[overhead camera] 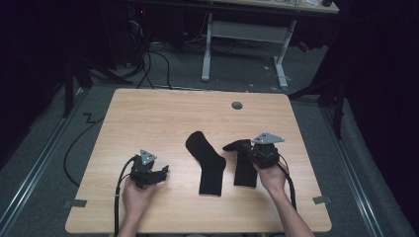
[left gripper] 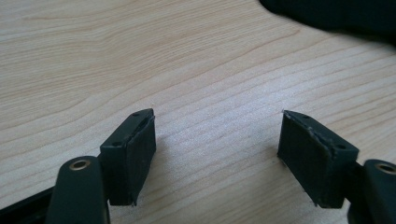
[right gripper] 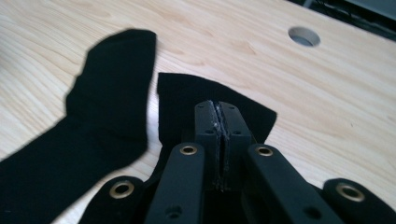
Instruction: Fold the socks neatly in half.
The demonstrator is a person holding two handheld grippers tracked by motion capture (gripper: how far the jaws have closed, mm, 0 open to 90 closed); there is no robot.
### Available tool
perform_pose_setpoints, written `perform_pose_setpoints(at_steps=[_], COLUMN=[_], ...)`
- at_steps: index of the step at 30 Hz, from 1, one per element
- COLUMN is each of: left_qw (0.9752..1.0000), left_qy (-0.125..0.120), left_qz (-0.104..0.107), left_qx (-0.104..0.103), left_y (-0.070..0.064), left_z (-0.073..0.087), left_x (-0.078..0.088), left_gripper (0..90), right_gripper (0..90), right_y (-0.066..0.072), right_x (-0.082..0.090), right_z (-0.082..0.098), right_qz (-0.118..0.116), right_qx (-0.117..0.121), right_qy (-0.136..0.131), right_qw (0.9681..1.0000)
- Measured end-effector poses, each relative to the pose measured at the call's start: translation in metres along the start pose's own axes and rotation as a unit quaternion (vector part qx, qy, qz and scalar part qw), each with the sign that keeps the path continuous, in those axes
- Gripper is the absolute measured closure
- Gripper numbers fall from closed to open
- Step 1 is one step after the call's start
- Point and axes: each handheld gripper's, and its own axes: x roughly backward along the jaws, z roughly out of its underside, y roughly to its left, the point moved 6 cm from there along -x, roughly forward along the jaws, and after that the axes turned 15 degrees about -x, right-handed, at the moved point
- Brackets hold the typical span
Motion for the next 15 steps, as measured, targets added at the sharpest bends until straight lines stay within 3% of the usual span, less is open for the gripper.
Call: perform_pose_setpoints(at_steps=[15], left_qw=[1.0000], left_qy=[0.000], left_qz=[0.000], left_qx=[0.000], left_y=[0.000], left_z=[0.000], left_x=[0.000], left_gripper=[28.2], right_gripper=[88.1], right_y=[0.040], right_x=[0.016], right_z=[-0.023], right_qz=[-0.059], right_qx=[0.011], right_qy=[-0.015], right_qw=[0.9981])
